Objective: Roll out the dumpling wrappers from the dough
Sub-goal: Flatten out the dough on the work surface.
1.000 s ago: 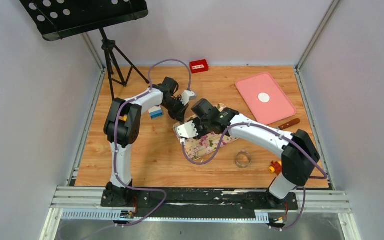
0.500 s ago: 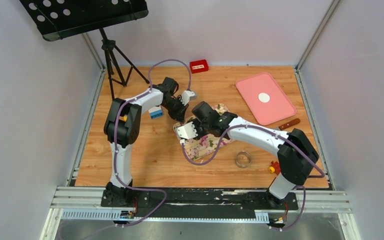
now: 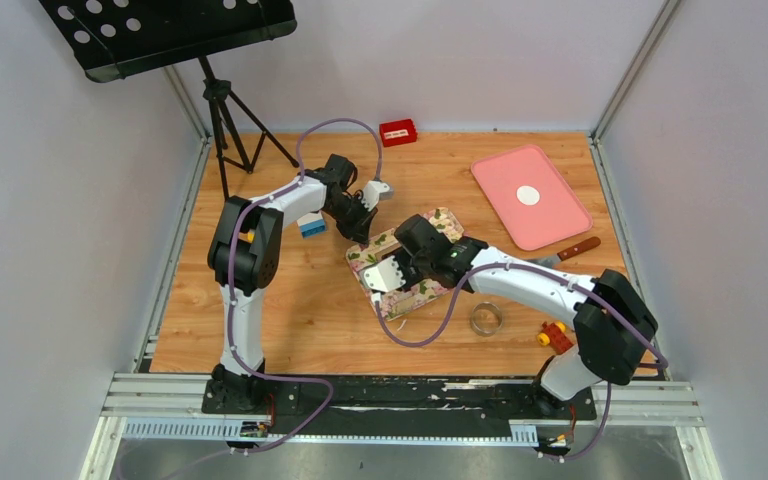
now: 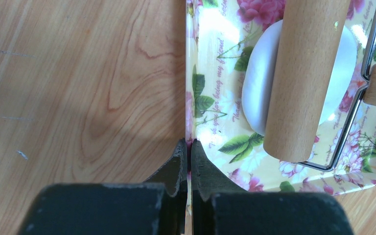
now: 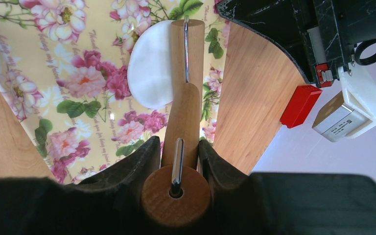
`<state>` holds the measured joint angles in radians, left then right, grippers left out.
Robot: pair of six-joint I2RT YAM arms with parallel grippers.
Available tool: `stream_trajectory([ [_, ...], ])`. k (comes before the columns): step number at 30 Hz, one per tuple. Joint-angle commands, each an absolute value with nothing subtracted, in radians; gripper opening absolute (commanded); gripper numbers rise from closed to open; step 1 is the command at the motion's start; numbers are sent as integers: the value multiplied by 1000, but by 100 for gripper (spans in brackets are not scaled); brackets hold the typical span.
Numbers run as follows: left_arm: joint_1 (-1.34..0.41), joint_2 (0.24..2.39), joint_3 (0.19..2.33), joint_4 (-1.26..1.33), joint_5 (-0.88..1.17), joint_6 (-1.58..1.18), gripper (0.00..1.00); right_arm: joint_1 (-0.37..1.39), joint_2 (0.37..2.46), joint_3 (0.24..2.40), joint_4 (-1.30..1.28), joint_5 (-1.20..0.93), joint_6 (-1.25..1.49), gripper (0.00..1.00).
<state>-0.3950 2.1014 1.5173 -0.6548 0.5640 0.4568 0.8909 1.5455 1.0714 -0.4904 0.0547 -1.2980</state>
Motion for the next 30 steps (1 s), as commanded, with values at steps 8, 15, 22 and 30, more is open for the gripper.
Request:
stream_trajectory([
  [8, -411, 2088, 1492, -655, 517, 448, 0, 916, 1569, 1008, -813, -49, -1271, 0],
  [15, -411, 2087, 1491, -652, 513, 445, 0, 917, 1545, 994, -860, -66, -1273, 0],
  [22, -411, 2088, 1491, -650, 510, 442, 0, 917, 1529, 973, -891, -83, -1270, 0],
  [30, -411, 2089, 1493, -652, 508, 441, 0, 917, 1498, 966, -924, -95, -1271, 0],
])
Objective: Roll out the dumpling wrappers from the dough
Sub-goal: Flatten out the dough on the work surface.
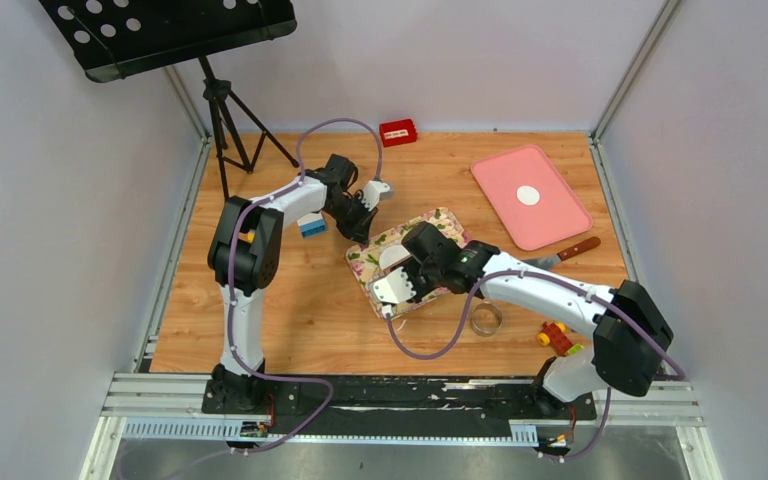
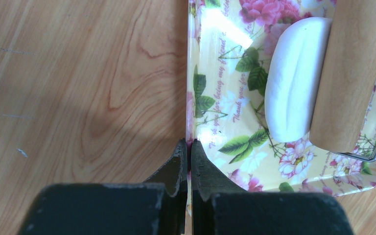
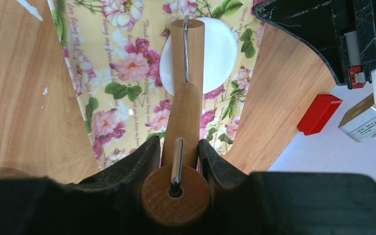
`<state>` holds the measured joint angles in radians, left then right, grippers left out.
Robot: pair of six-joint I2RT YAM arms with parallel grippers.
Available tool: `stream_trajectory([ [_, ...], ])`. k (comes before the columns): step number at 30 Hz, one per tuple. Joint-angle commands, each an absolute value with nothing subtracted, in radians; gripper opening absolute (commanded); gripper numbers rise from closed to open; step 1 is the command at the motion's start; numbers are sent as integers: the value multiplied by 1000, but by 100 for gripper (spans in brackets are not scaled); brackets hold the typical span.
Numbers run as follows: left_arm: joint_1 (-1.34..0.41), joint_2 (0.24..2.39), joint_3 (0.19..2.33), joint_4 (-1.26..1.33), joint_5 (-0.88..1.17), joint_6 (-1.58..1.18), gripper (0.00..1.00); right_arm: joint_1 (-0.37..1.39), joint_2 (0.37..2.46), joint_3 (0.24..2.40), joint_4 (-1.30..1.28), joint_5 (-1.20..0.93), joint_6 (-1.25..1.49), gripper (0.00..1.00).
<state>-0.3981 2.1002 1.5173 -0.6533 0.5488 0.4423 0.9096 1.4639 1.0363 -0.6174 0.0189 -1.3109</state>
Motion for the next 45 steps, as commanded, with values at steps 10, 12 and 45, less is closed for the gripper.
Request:
stream_trajectory([
  [10, -411, 2087, 1491, -650, 510, 442, 0, 917, 1456, 1018, -967, -120, -1251, 0],
  [12, -411, 2088, 1491, -651, 511, 441, 0, 917, 1448, 1028, -970, -123, -1244, 0],
  [45, -411, 2082, 1484, -653, 522, 451, 0, 907, 1599, 1142, -617, 0, -1228, 0],
])
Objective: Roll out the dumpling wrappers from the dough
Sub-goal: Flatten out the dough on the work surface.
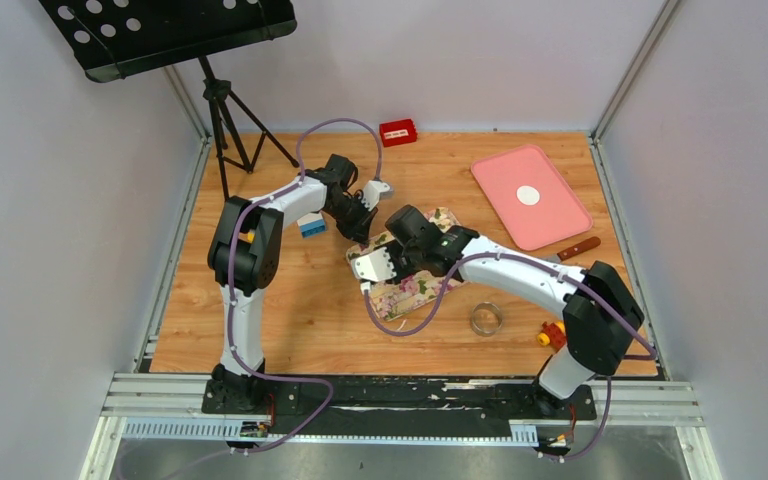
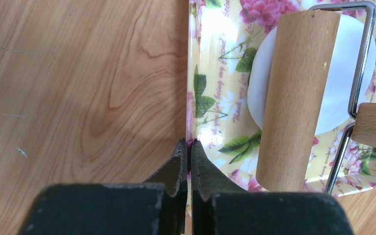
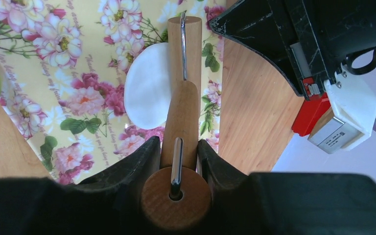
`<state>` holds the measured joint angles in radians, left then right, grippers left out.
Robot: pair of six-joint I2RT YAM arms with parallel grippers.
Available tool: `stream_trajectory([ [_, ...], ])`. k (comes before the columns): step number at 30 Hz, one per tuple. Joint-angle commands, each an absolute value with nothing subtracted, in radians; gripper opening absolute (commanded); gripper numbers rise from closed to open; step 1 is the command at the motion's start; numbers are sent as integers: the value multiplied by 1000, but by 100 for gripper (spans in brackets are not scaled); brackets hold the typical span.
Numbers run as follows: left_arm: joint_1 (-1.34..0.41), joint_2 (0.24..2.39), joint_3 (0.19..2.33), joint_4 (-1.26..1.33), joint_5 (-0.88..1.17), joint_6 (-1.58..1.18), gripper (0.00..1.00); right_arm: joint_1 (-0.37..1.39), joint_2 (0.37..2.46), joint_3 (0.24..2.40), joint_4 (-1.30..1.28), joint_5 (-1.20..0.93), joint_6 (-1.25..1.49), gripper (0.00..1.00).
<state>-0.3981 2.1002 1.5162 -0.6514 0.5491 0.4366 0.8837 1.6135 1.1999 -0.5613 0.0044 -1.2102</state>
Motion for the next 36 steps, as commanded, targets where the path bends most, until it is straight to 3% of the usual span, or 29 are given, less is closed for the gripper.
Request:
stream_trajectory([
  [1, -411, 2082, 1484, -652, 523, 451, 0, 914, 1597, 1126, -632, -1, -1231, 0],
  [26, -411, 2079, 1482, -650, 520, 449, 0, 1037, 1523, 987, -896, 60, -1211, 0],
  [36, -411, 2081, 1484, -653, 519, 451, 0, 1037, 1433, 1111, -925, 79, -1203, 0],
])
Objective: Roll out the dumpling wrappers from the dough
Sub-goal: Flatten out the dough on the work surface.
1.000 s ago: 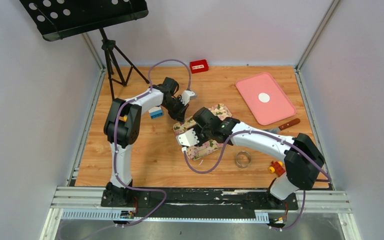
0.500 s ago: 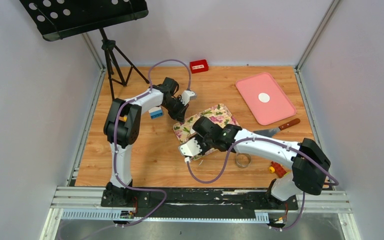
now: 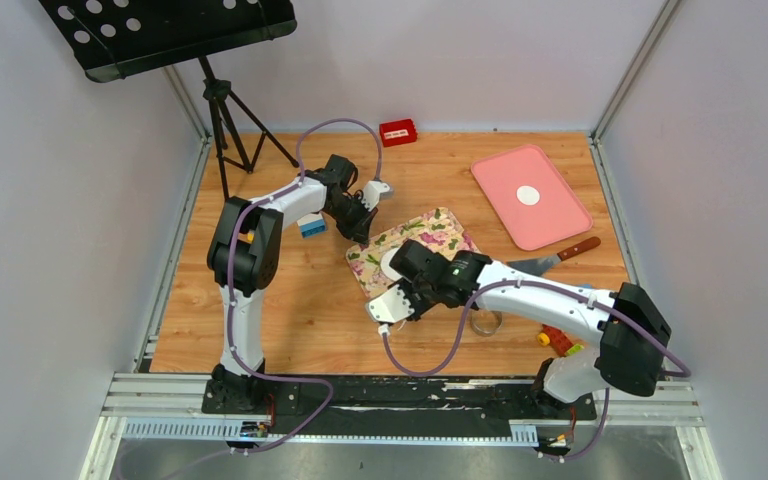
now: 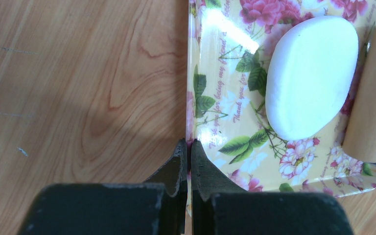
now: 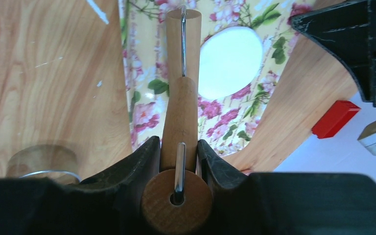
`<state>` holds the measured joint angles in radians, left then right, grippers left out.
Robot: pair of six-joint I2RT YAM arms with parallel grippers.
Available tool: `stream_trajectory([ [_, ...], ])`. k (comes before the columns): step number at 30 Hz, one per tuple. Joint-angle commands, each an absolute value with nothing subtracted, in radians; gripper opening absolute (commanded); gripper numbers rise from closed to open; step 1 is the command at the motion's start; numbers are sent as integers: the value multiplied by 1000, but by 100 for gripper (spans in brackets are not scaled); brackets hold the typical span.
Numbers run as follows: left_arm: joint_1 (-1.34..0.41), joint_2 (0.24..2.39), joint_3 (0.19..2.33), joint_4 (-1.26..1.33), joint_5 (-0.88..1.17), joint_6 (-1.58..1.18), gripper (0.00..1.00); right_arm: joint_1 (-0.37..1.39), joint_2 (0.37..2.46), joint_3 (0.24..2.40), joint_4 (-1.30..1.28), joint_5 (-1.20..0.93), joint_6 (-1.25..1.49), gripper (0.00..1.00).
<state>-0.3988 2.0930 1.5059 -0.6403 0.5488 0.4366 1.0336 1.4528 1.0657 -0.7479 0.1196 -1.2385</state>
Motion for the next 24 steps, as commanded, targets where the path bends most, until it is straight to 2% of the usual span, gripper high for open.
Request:
stream_trajectory([
  [1, -412, 2080, 1483, -652, 520, 451, 0, 1035, 1429, 1130, -920, 85, -1204, 0],
  [11, -413, 2082, 1483, -654, 525, 451, 0, 988, 1455, 1313, -743, 125, -1170, 0],
  [18, -413, 2080, 1485, -656, 530, 454, 0, 963, 1551, 1244, -586, 173, -1237, 0],
  [24, -413, 2079, 1481, -655, 534, 456, 0, 960, 1631, 1198, -570, 171, -1240, 0],
])
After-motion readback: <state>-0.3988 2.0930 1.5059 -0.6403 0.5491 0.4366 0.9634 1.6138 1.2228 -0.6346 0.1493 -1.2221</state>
